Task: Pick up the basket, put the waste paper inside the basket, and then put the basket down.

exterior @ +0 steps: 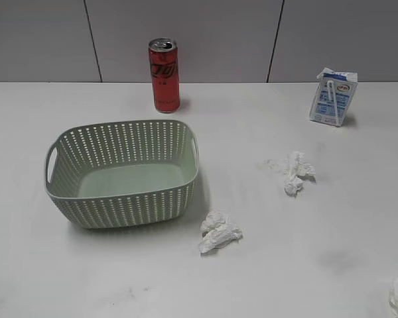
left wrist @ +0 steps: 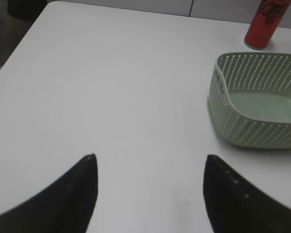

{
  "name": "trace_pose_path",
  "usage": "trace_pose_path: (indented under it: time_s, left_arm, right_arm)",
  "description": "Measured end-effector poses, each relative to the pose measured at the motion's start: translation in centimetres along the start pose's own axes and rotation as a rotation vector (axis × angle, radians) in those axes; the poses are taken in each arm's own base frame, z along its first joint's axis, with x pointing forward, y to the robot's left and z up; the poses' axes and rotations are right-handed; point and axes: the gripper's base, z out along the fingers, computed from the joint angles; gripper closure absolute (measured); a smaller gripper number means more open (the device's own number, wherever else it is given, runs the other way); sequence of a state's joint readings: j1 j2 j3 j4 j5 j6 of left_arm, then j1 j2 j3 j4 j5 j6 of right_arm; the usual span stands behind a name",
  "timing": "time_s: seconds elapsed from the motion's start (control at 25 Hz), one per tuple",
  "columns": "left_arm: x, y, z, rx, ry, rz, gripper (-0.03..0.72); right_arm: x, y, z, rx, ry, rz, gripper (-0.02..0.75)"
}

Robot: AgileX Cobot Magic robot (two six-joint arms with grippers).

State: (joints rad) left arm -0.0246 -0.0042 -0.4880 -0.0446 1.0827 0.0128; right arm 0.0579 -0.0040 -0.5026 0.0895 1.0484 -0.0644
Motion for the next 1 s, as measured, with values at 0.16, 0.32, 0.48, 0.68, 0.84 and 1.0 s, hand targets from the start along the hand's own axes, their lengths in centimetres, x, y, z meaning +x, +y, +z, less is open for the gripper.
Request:
trace_pose_path:
  time_s: [0.16, 0.32, 0.48, 0.68, 0.84, 1.0]
  left_arm:
    - [0.0, 0.0, 0.0, 0.0, 0.0, 0.0, 0.17]
    - [0.0, 0.0, 0.0, 0.0, -0.002, 0.0, 0.17]
    - [-0.9, -0.4, 0.3, 0.046, -0.004, -0.027, 0.17]
    - [-4.3, -1.1, 3.2, 0.132, 0.056, -0.06, 0.17]
    - [-6.8, -1.7, 6.1, 0.196, 0.103, -0.063, 0.17]
    - [-9.2, -2.6, 9.5, 0.228, 0.231, -0.021, 0.17]
  right_arm:
    - [0.0, 0.0, 0.0, 0.0, 0.0, 0.0, 0.155]
    - [0.0, 0.0, 0.0, 0.0, 0.0, 0.0, 0.155]
    - [0.0, 0.0, 0.0, 0.0, 0.0, 0.0, 0.155]
    - [0.0, 0.0, 0.0, 0.0, 0.0, 0.0, 0.155]
    - [0.0, 0.0, 0.0, 0.0, 0.0, 0.0, 0.155]
    - [0.0, 0.0, 0.0, 0.0, 0.0, 0.0, 0.155]
